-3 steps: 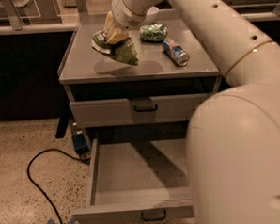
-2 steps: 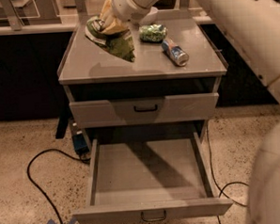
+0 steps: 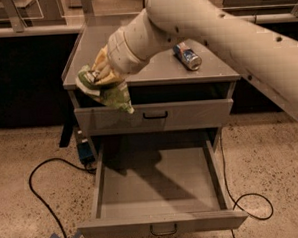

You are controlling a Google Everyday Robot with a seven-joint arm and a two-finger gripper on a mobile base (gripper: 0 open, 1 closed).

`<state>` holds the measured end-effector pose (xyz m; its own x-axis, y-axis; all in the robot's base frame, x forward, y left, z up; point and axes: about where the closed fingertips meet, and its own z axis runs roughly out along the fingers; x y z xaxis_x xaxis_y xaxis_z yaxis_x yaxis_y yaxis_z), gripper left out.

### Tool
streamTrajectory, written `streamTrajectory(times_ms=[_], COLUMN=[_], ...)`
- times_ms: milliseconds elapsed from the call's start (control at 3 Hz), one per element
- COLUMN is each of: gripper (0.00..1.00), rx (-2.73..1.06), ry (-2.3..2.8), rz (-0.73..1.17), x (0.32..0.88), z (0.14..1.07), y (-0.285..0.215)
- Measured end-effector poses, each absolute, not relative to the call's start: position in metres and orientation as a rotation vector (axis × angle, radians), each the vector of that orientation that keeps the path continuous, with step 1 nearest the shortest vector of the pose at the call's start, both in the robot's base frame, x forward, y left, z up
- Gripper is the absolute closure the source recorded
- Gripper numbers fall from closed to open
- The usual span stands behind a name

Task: Place green jalapeno chip bag into middle drawer

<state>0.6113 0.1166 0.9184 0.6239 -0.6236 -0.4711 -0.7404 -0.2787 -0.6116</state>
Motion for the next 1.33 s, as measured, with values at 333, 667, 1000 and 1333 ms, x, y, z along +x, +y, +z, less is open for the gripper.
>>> streamTrajectory(times_ms=[333,667,1000,1333], gripper=[1.0,1.0,1.0,1.0], rx=[-2.06,-2.06,-2.062,-2.005], ry=[1.065,1.065,1.082,1.111], rz=[0.294,0.294,0.31,0.351], x=[0.571,0.571,0.572,0.564], z=[0.867,0.867,0.854,0.83], y=[0.127,0.127,0.126,0.111])
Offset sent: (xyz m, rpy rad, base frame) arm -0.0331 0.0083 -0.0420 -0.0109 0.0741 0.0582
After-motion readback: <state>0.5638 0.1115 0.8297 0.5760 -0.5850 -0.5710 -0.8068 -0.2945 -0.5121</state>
